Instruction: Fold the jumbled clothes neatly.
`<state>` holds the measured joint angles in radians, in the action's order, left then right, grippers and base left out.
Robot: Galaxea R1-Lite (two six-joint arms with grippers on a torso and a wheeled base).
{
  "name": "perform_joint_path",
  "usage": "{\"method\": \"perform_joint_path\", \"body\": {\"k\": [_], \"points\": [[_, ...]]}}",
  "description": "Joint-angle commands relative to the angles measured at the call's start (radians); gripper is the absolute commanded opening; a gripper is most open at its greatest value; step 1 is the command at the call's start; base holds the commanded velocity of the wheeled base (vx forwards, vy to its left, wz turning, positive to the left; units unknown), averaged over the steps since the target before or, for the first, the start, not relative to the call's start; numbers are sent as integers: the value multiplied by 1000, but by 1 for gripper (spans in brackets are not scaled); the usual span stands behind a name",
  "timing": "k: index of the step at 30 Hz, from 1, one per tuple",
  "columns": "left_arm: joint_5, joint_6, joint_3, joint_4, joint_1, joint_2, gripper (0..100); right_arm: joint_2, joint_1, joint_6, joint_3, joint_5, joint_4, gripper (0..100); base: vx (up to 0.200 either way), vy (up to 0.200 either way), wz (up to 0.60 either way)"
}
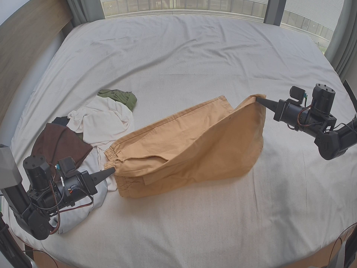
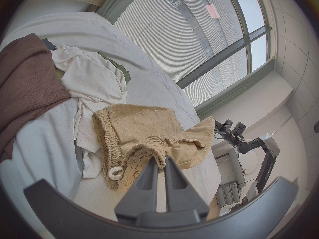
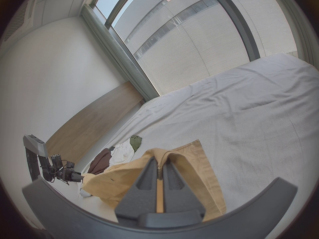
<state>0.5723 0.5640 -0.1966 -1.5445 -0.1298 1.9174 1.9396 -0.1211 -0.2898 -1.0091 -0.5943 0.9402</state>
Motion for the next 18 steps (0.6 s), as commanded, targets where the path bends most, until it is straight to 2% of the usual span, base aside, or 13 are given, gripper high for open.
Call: {"method": "perform_joint_path", "body": {"k": [1,9,18], "points": [[0,-1,-7,0,-1,-2,0,2,-8,0,-55,1,-38,0,0,0,0],[-37,-1,-17,0,2,-3,0,6,-14,0,-129,2,-106,0,0,0,0],[-39,-1,-30,0,12,0,0,53,-17,3,-200,2,-139,0,0,0,0]]}}
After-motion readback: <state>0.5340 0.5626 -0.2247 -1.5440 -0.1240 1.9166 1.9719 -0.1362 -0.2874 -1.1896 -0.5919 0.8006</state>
